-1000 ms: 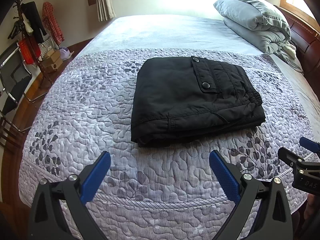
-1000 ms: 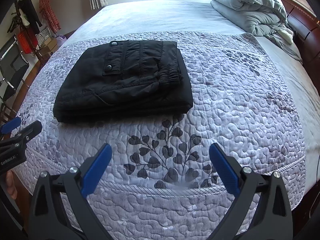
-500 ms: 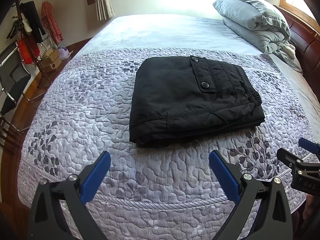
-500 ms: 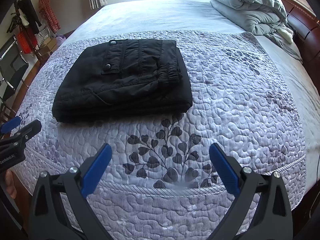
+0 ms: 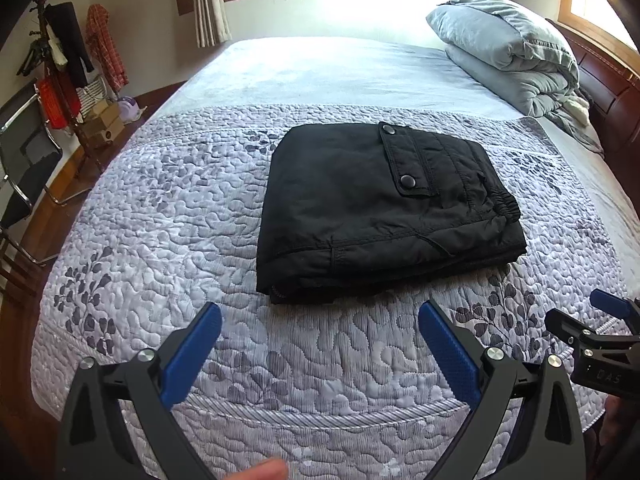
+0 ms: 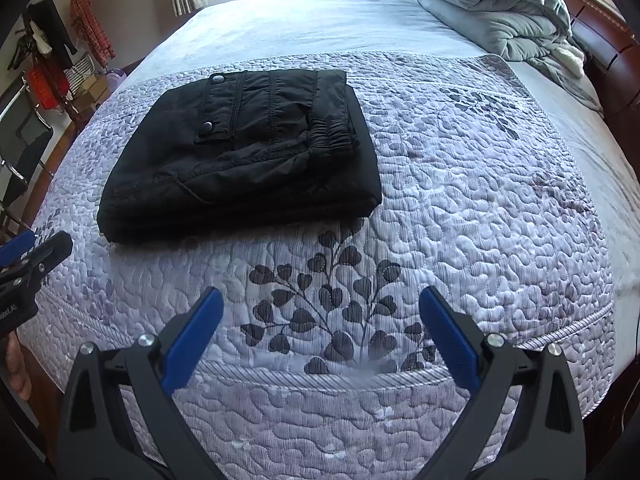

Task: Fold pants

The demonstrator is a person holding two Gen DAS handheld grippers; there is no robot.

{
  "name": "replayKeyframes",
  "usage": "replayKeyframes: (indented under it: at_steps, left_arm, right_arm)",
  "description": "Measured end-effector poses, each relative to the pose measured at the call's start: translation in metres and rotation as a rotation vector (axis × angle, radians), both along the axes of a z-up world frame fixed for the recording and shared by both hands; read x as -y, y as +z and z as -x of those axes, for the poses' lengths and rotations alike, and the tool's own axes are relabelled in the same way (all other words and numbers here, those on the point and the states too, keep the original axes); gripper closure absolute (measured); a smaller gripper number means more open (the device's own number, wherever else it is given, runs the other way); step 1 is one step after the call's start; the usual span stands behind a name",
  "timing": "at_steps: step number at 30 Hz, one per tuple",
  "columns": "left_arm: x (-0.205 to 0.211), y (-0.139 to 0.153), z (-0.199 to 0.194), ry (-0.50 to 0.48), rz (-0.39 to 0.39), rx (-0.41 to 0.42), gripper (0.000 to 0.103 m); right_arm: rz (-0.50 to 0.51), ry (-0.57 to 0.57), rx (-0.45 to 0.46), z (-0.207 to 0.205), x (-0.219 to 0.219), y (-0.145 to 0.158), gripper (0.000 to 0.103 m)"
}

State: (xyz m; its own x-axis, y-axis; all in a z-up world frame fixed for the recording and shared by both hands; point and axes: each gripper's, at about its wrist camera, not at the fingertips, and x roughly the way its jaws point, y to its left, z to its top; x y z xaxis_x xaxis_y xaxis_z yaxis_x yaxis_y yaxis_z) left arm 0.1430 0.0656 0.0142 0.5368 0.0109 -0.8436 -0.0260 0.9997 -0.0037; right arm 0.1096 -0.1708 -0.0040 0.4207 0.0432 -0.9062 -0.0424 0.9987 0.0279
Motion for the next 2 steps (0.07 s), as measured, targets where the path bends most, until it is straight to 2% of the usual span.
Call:
replayKeyframes:
  at_steps: [2]
  left_arm:
    - [-0.0004,0.0003,0.0002,-0.001,0.001,-0.002,0.004]
  right_arm:
    - [0.000,-0.001,0.000,-0.0002,0.0002,-0.0003,0.005]
